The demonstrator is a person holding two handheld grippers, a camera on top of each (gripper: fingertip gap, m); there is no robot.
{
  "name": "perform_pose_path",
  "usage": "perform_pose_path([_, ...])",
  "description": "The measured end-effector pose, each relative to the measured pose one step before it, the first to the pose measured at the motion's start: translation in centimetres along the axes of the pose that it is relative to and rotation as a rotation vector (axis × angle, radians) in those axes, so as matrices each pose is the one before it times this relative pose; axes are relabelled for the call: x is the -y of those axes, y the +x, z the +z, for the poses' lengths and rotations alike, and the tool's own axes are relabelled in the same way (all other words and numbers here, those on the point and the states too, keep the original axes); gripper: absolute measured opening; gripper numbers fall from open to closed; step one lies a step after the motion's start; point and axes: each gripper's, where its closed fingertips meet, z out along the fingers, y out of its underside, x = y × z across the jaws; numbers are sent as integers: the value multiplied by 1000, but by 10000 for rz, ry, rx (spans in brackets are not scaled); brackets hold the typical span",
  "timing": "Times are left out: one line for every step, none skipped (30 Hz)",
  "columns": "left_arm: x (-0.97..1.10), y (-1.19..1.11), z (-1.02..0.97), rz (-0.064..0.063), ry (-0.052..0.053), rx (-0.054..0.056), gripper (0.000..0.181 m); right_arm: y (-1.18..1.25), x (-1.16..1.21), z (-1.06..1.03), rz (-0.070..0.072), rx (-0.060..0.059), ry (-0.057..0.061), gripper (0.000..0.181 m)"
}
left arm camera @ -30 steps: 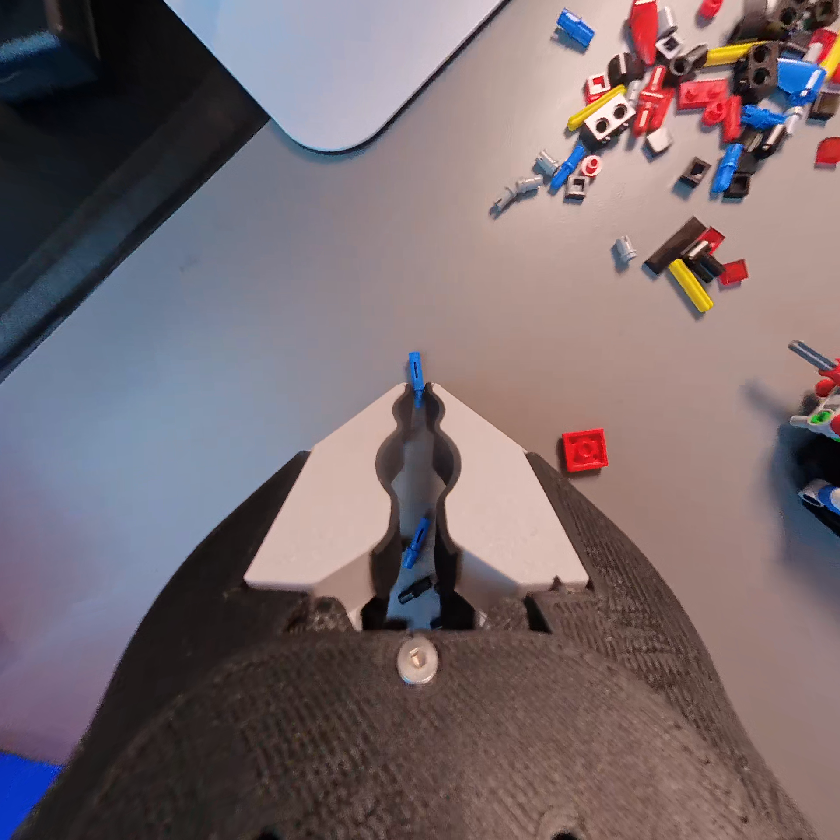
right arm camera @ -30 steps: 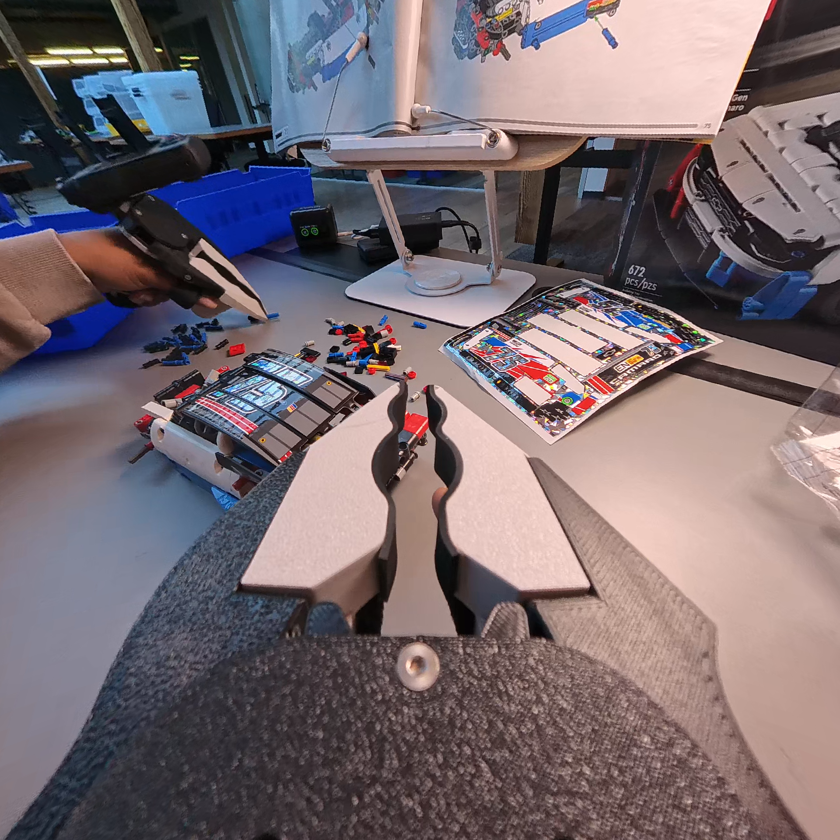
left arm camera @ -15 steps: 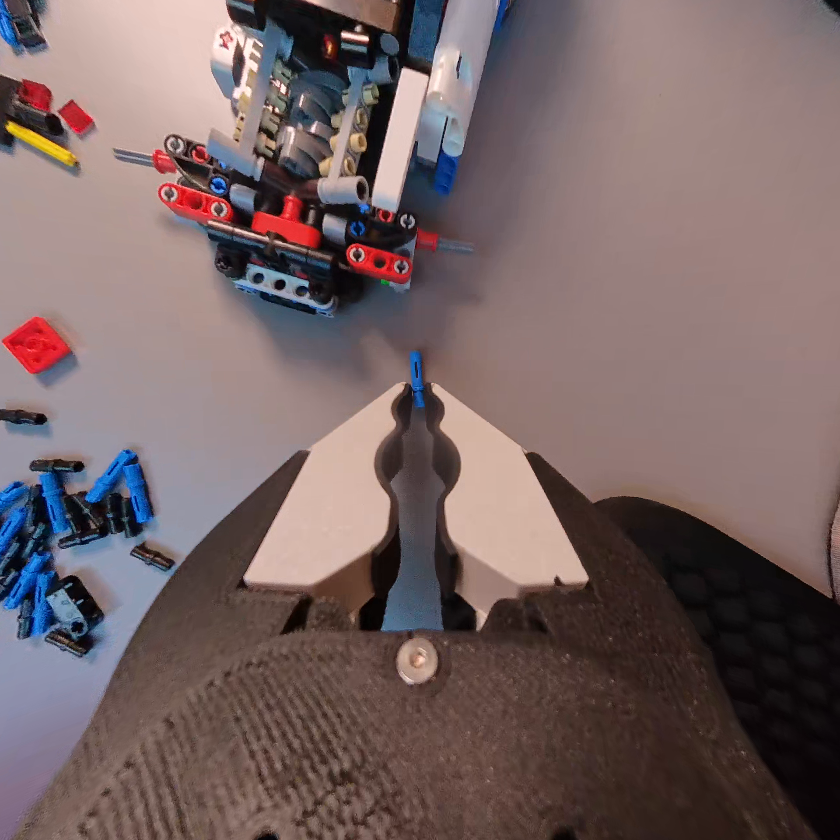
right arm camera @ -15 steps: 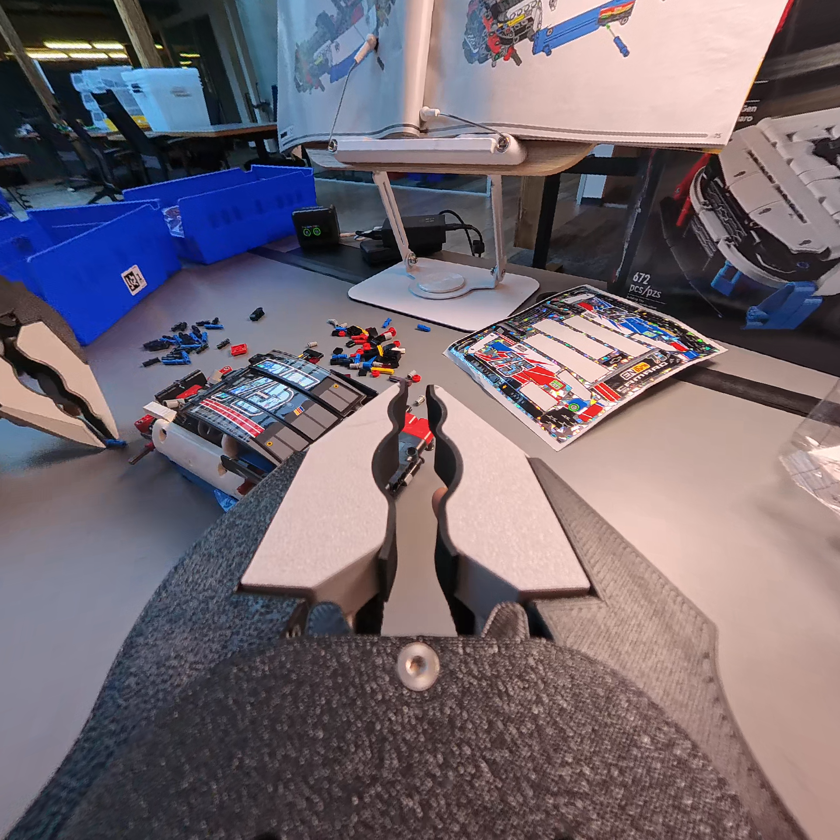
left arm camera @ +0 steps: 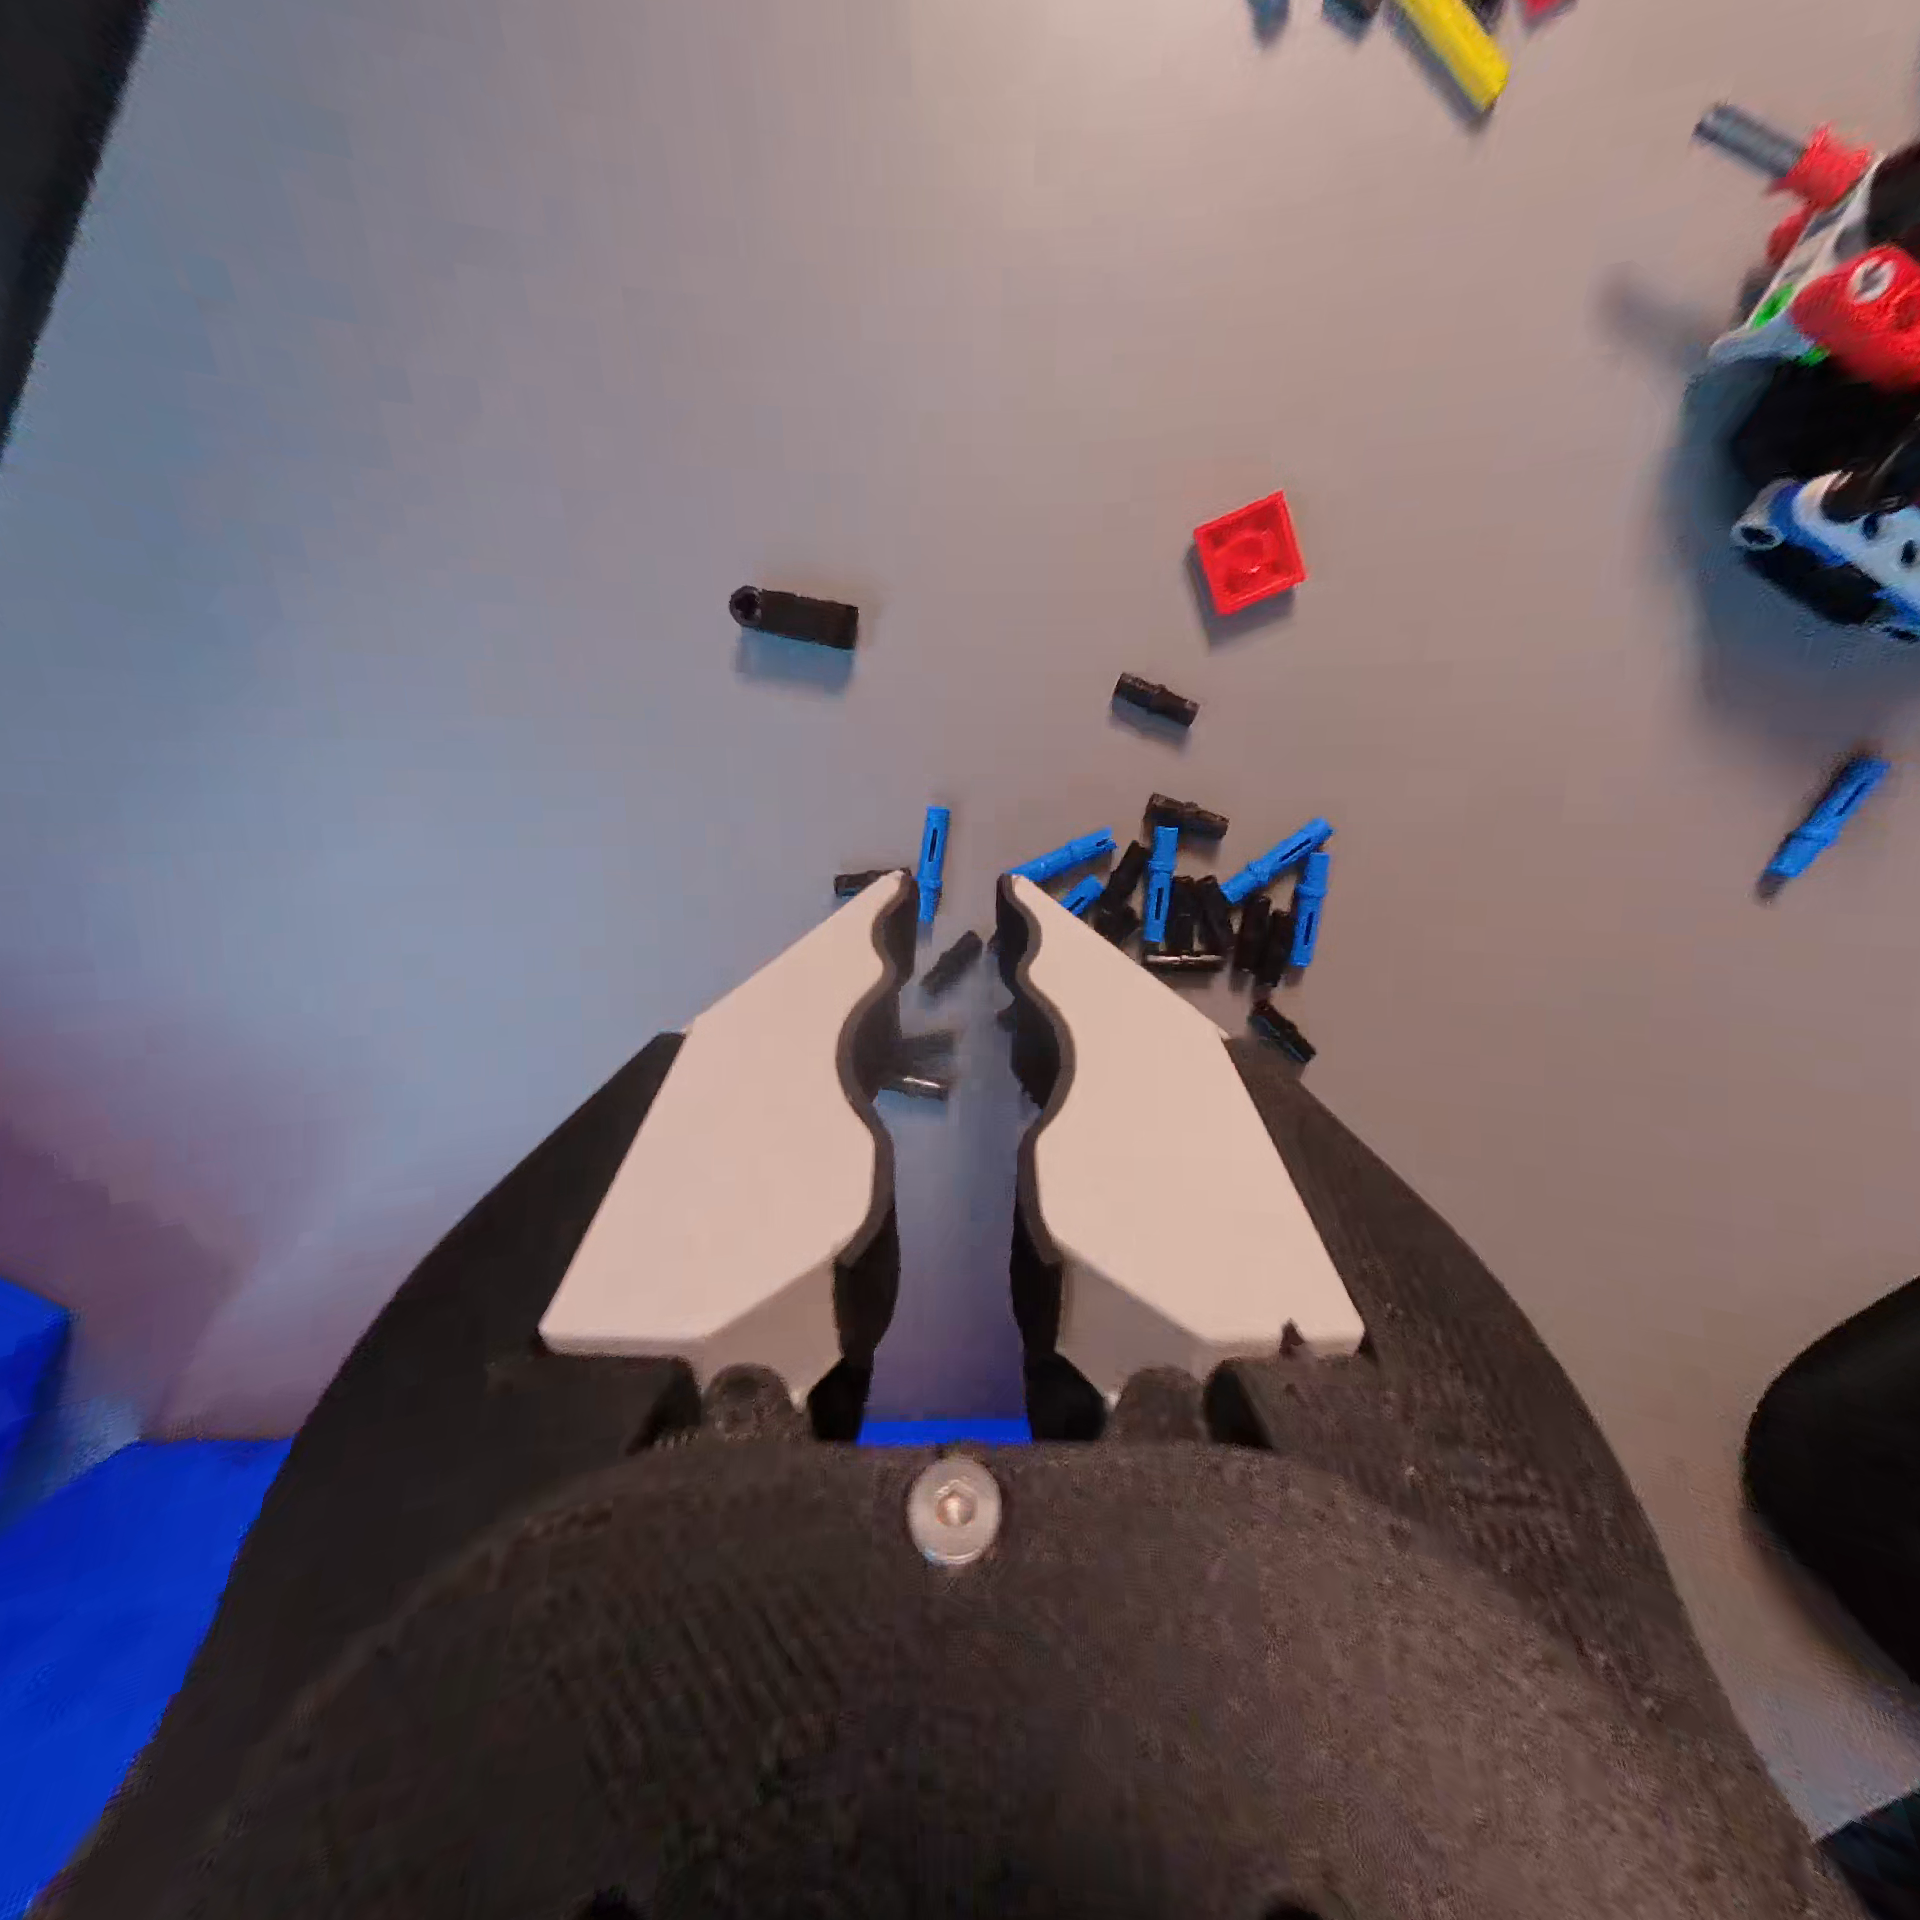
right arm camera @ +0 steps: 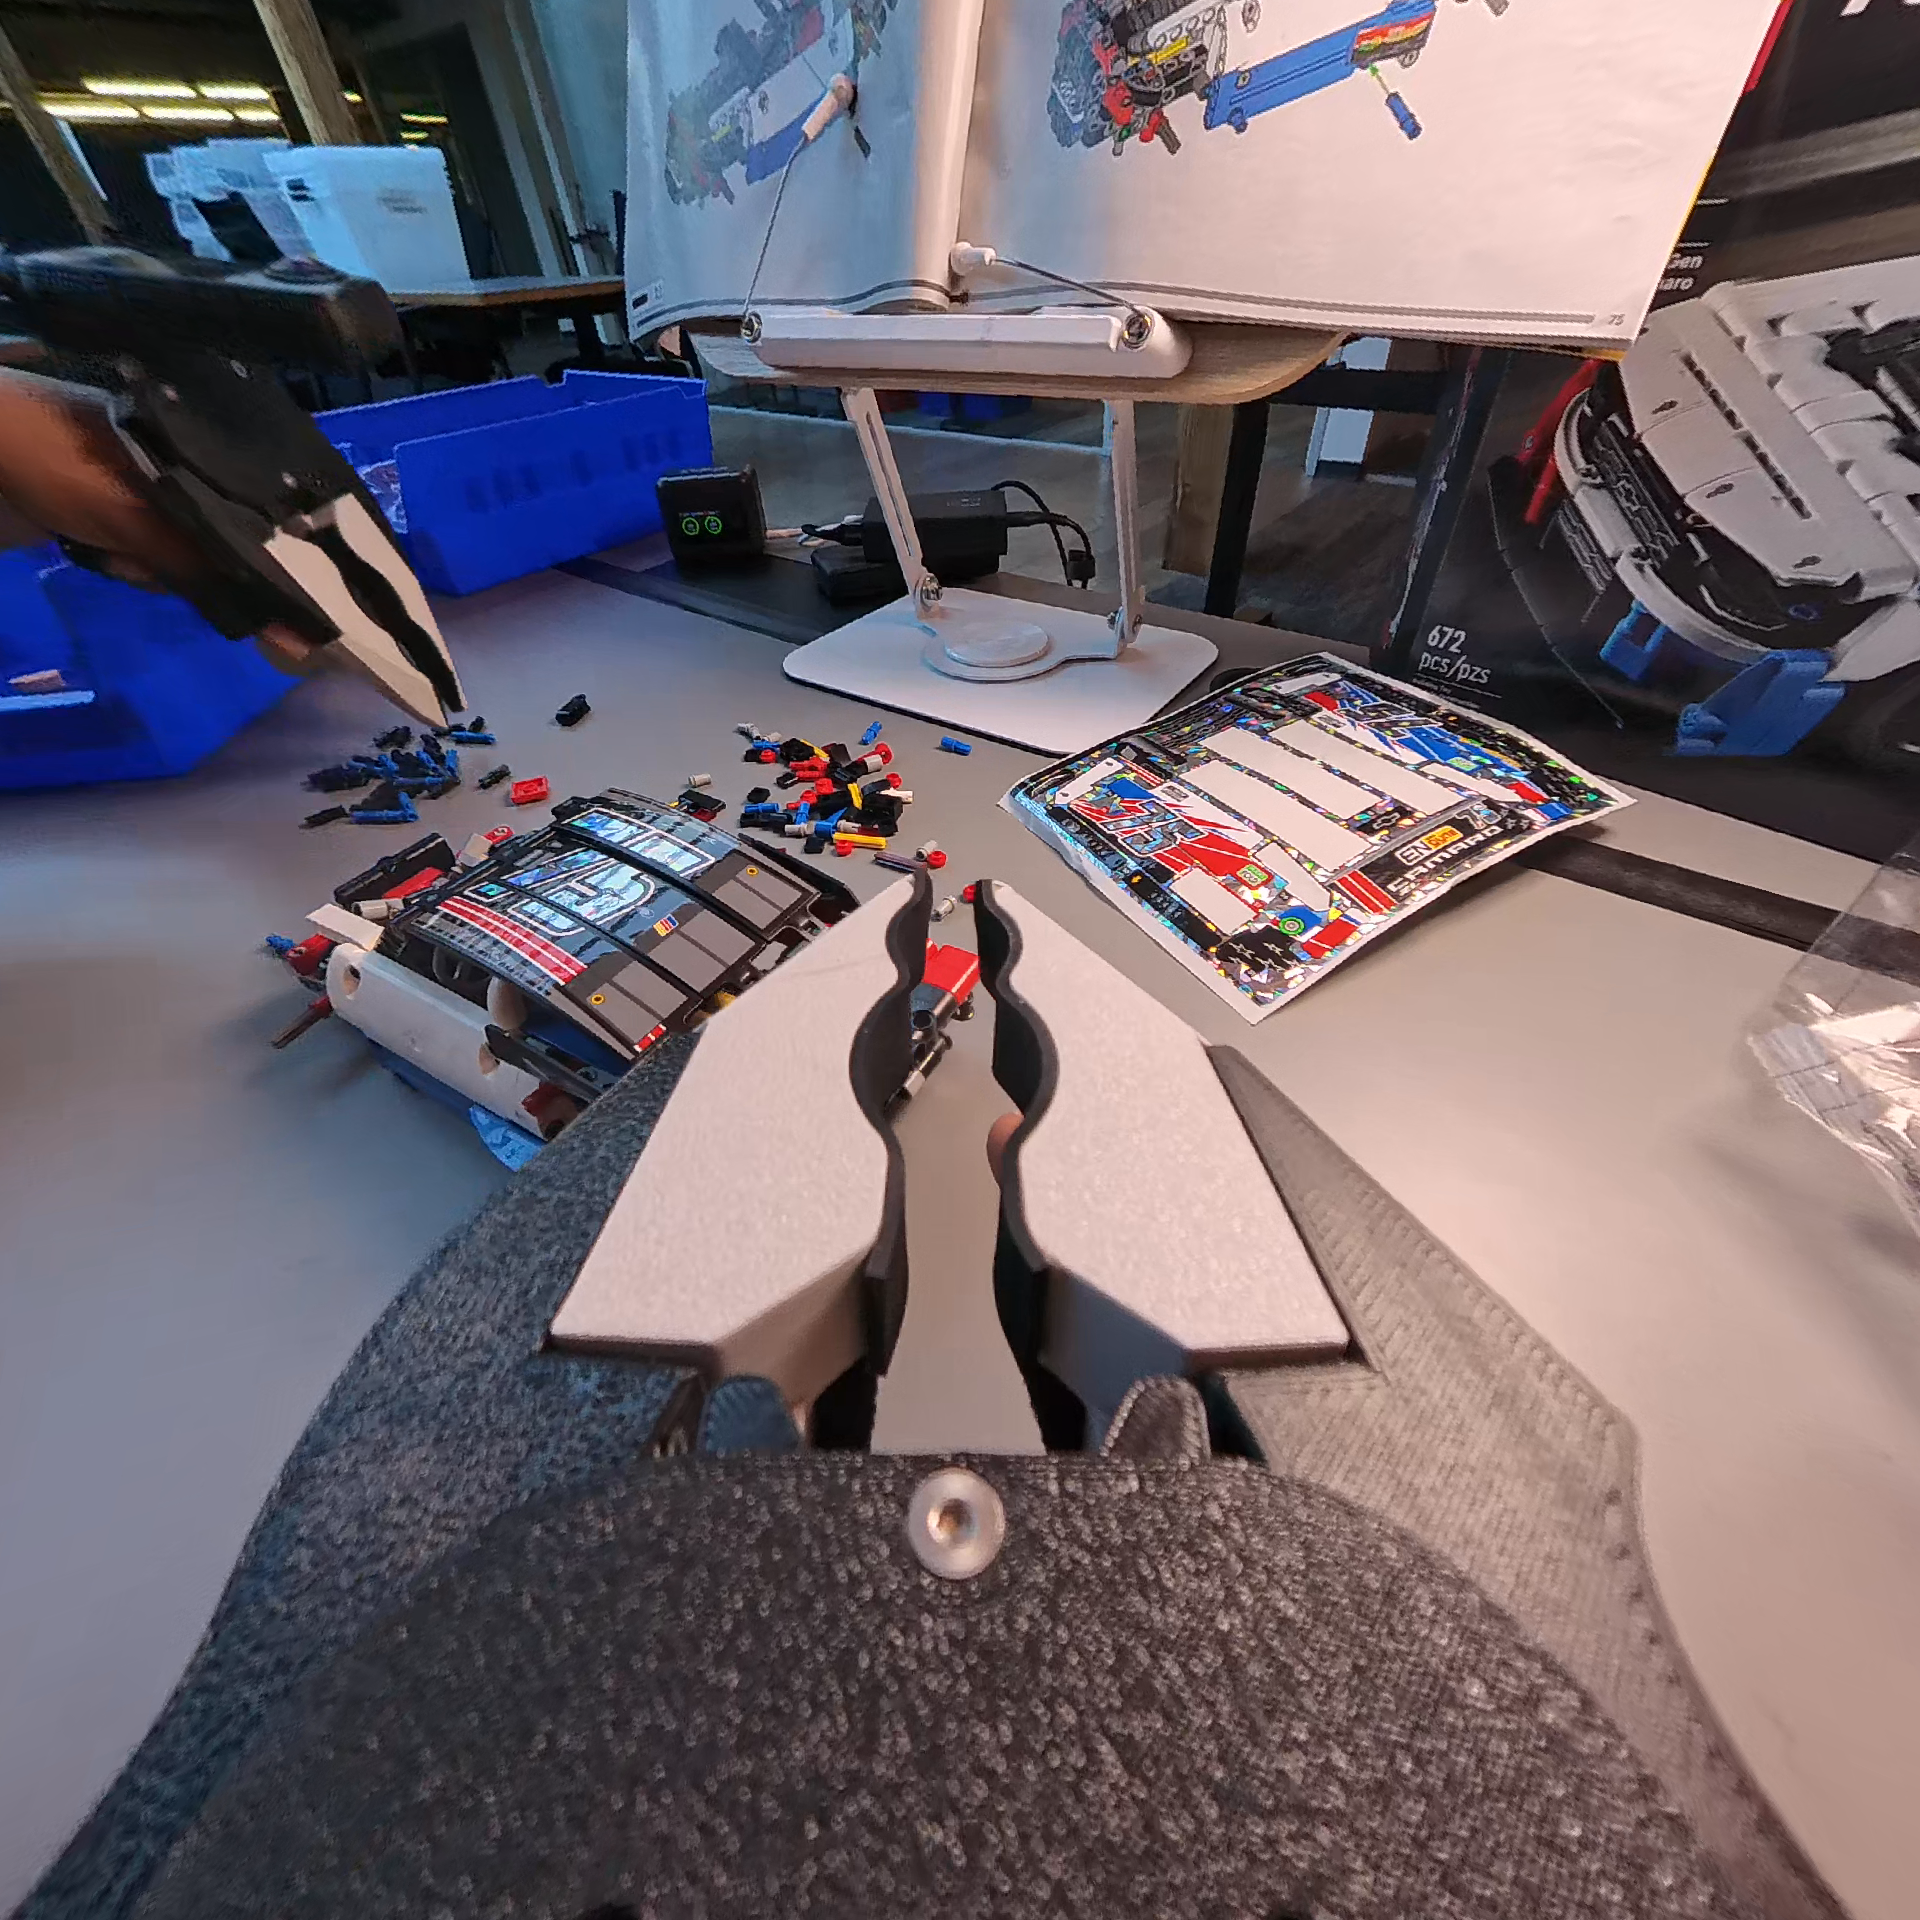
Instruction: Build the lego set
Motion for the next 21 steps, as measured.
perform_pose_path([-172, 2, 543, 211, -232, -78, 12, 128, -38, -8, 53, -10, -3, 7])
perform_pose_path([-151, -21, 459, 102, -209, -68, 12, 131, -52, 4, 53, -9, -8, 7])
perform_pose_path([-49, -16, 389, 76, -119, -58, 12, 81, -54, 12, 44, 2, -9, 7])
perform_pose_path([187, -213, 169, 19, 48, 60, 9, 68, -72, 33, 31, 6, -18, 7])
perform_pose_path([123, -156, 65, -36, 19, 4, 7, 39, -93, 39, 19, 4, -26, 7])
perform_pose_path([-27, 36, 113, -46, -54, -112, 5, 22, -80, 30, 15, 6, -21, 7])
perform_pose_path([24, 113, 128, 1, -6, -127, 5, -17, -82, 48, 12, 18, -24, 7])
perform_pose_path([76, 33, 42, -9, 36, -51, 4, -24, -65, 30, 1, 10, -23, 7])
perform_pose_path([21, -10, 5, 0, -2, -6, 4, -9, -44, 17, -15, -2, -11, 7])
perform_pose_path([15, 2, -3, 49, -13, 19, 4, -10, -27, 27, -17, -5, -7, 7])
perform_pose_path([22, -8, 2, 38, -2, 35, 4, -4, -42, 22, -6, -4, -12, 7])
perform_pose_path([19, 13, 6, 6, 9, 29, 4, -14, -55, 39, 7, 5, -16, 7])
perform_pose_path([8, 2, -2, -27, -8, 19, 4, -23, -52, 36, 7, 5, -14, 7])
perform_pose_path([2, -8, -5, -19, -12, 23, 4, -10, -58, 29, -5, -4, -17, 7])
perform_pose_path([34, -23, -19, 40, 24, 97, 4, 6, -32, 4, -16, -15, -9, 7])
perform_pose_path([153, 159, -126, 69, 130, 72, 4, 28, 33, -26, -20, -21, 14, 7])
perform_pose_path([435, 741, -467, 52, 292, -132, 4, 37, 63, -52, -13, -27, 26, 7])
perform_pose_path([748, 1418, -844, 176, 427, -280, 3, 71, 75, -64, 5, -26, 34, 7])
perform_pose_path([897, 2058, -1010, 402, 427, -344, 4, 69, 78, -53, 26, -23, 34, 7])
perform_pose_path([838, 2616, -826, 522, 276, -390, 4, 80, 48, -28, 38, -16, 21, 7])
perform_pose_path([619, 2910, -399, 574, 65, -435, 4, 52, 27, 3, 29, 0, 9, 7])
